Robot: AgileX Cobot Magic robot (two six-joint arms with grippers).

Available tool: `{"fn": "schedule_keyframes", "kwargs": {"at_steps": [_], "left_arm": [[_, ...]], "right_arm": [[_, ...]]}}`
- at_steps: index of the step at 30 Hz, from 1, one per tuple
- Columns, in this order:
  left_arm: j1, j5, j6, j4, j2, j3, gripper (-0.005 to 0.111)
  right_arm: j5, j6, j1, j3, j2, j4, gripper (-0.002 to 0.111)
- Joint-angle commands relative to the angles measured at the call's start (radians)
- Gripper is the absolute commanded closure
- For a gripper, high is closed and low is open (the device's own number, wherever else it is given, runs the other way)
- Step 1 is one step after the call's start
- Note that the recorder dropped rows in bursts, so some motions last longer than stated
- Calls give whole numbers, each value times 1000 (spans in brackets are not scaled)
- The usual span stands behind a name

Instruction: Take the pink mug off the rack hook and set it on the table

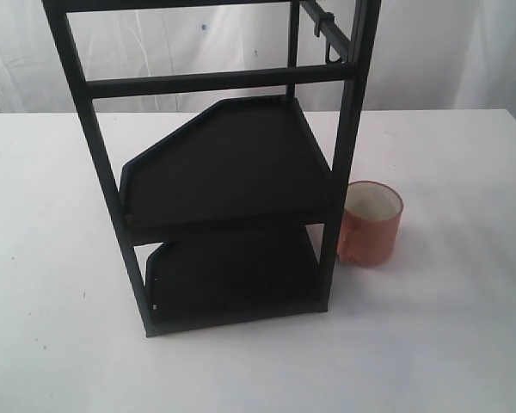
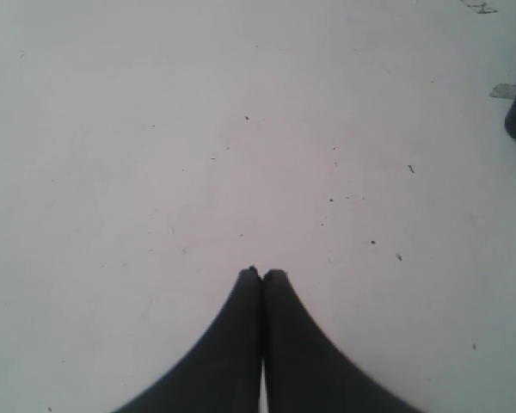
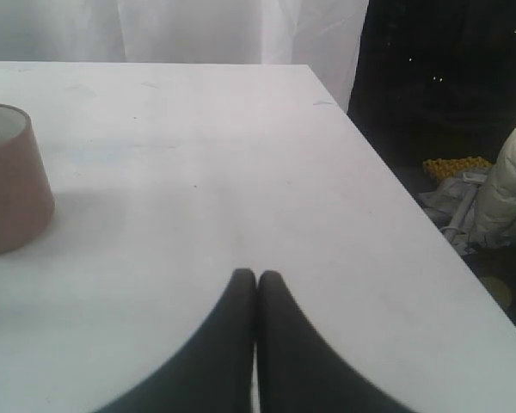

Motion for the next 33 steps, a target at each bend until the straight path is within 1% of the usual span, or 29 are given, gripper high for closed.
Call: {"fn": "schedule_keyframes", "kwargs": {"at_steps": [1, 27, 33], "left_arm": [[-23, 15, 1, -4, -3, 4, 107], [-23, 15, 1, -4, -3, 4, 107], [-23, 15, 1, -4, -3, 4, 107]], "right_arm": [[-1, -9, -8, -1, -4, -3, 108], [-1, -9, -8, -1, -4, -1, 108], [-1, -9, 51, -1, -4, -1, 108]]}}
